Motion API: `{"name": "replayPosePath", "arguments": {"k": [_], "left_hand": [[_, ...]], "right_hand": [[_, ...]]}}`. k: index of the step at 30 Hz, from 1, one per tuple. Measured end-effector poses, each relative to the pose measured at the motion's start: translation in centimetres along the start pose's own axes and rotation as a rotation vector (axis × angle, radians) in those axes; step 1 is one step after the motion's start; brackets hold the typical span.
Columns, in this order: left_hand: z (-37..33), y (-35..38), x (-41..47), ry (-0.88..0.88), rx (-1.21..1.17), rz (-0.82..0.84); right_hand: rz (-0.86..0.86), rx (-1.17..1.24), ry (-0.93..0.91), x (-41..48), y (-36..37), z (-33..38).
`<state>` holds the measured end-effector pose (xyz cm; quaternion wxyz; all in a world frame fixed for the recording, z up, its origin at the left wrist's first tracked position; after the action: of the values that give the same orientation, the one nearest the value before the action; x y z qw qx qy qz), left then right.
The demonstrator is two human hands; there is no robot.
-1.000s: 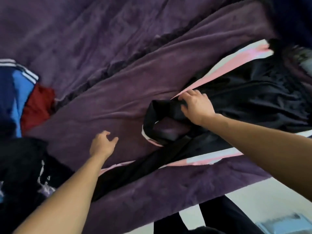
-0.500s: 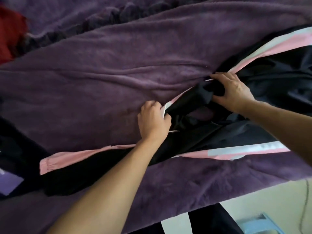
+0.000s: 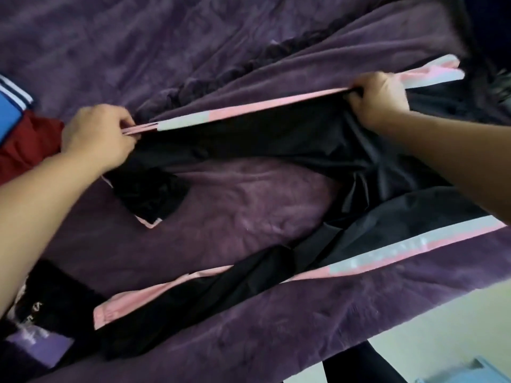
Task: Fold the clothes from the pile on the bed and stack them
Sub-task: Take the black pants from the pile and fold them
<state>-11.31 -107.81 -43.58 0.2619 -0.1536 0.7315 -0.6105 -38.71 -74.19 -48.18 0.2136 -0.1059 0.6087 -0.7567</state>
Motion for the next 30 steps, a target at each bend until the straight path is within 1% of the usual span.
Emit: {"name": "replayPosePath", "arguments": {"k": [2,4,5,7,8,10,11,13,15,17,18,20,21,23,25,26,27,28,29,30], "left_hand": [[1.4,1.3,0.7,-0.135,0.044,-0.018],[2.3,2.6,0.4,-0.304,0.031,-0.039],[2.4,3.2,-0.2,-0.365,0.006,-0.046],[2.2,4.8,-2.1,-0.417,-0.053,-0.034],[2.0,5.6,-3.3,-0.439,-0.082,-0.016],[1.5,7.4,-5.7,-0.535,-0.144,0.036],[1.3,8.4,-6.8,-0.590,-0.182,0.058],[1.2,10.2,-8.5,-0.678,-0.257,0.050],[2.0,10.6,-9.1,-0.680,-0.307,-0.035],[4.3,9.7,-8.7,-0.627,-0.383,-0.098],[5.9,8.8,-8.3,-0.619,-0.433,-0.098],[9.8,6.3,-7.4,-0.637,-0.490,-0.082],[11.9,4.9,-6.8,-0.649,-0.467,-0.075],[15.2,2.1,-5.7,-0.661,-0.349,-0.071],[16.8,0.1,-4.7,-0.623,-0.228,-0.041],[17.1,-0.3,-4.3,-0.588,-0.162,0.012],[17.1,-0.3,-4.1,-0.546,-0.082,0.097],[16.9,-0.1,-4.0,-0.511,-0.005,0.196],[16.7,0.4,-4.1,-0.495,0.031,0.268],[16.5,1.2,-4.2,-0.502,0.018,0.307]], "right_hand": [[-0.044,0.007,0.053,1.7,0.1,0.0],[-0.067,0.016,0.102,2.3,0.4,0.3],[-0.074,0.018,0.081,1.8,0.5,0.8],[-0.064,0.041,-0.087,-0.3,1.4,2.2],[-0.030,0.058,-0.201,-2.0,2.1,3.2],[0.108,0.028,-0.377,-5.2,4.4,5.3],[0.197,-0.033,-0.397,-6.4,5.9,6.1],[0.310,-0.139,-0.297,-7.3,8.6,6.7],[0.295,-0.108,-0.155,-7.1,10.0,6.3],[0.255,-0.040,-0.090,-6.6,10.1,5.7],[0.251,-0.030,-0.100,-6.6,9.9,5.5],[0.250,-0.063,-0.176,-7.2,8.9,5.1],[0.247,-0.084,-0.208,-7.9,8.1,5.0],[0.238,-0.122,-0.258,-10.0,6.5,4.9],[0.265,-0.131,-0.346,-12.6,5.4,5.0],[0.341,-0.156,-0.383,-13.9,5.1,5.1],[0.466,-0.213,-0.406,-14.9,5.0,5.3],[0.604,-0.274,-0.405,-15.6,5.0,5.6],[0.702,-0.308,-0.391,-15.8,5.1,6.0],[0.730,-0.269,-0.371,-15.6,5.2,6.5]]}}
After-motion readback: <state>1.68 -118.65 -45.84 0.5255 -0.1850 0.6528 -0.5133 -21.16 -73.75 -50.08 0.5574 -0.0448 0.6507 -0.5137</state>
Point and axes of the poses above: each hand's wrist, its own x-axis towards the middle knuckle, its own y-axis out of the palm, z = x × y, the point moved 1 cm from there along x, towards the middle knuckle, and after that the axes turned 6 degrees about y, right-handed, at the moved point
